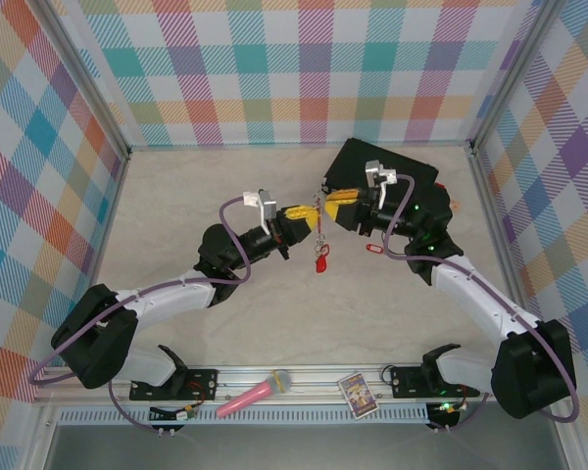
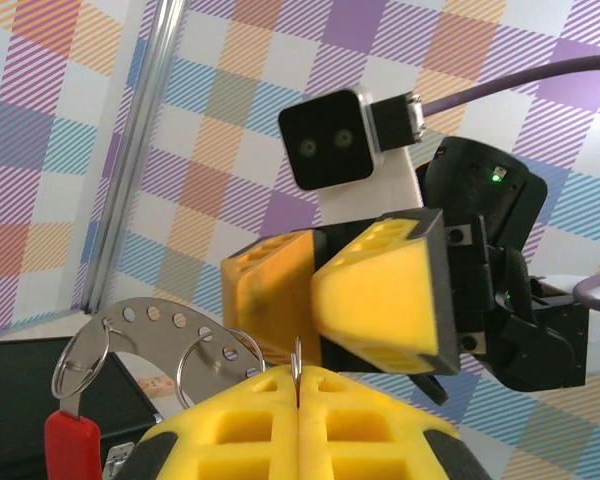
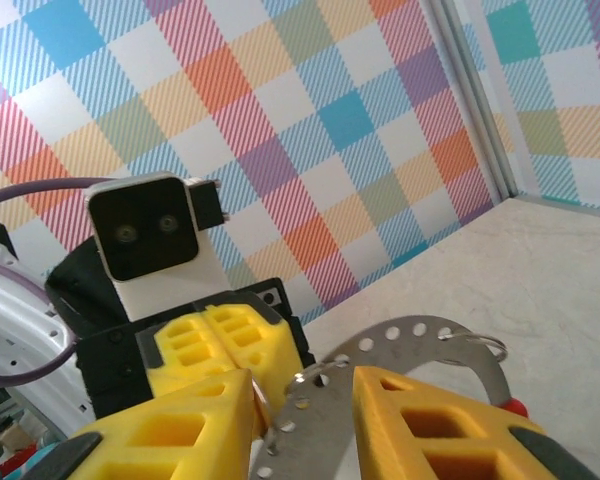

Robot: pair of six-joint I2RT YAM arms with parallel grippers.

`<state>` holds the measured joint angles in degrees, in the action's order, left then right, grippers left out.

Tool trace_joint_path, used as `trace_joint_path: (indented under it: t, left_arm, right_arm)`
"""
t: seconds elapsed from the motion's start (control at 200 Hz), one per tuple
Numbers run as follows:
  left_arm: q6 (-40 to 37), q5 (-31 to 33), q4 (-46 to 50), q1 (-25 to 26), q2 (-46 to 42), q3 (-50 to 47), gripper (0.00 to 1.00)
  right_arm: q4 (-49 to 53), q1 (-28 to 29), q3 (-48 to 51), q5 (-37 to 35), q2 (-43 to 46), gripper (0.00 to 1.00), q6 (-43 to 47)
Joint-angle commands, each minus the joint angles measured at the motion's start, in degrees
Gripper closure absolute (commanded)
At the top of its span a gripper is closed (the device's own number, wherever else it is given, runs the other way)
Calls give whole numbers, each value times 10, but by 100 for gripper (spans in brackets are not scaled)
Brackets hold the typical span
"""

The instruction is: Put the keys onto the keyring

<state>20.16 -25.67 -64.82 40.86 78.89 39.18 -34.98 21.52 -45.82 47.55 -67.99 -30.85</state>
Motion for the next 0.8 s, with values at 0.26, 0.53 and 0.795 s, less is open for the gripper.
trace_joint_path:
  t: [0.26,0.53,0.795]
  left_arm:
    - [10,-14,-39,6,0,27,100]
    - [14,-23,-37,9,9,38,100]
    - [14,-26,-33,12,14,36,100]
  right_arm:
    - [-33,-2,-12,70,-18,70,-11]
    - [-36,4,-20,88,-27,73,-14]
    - [-36,6,-22,81,-22,77,-11]
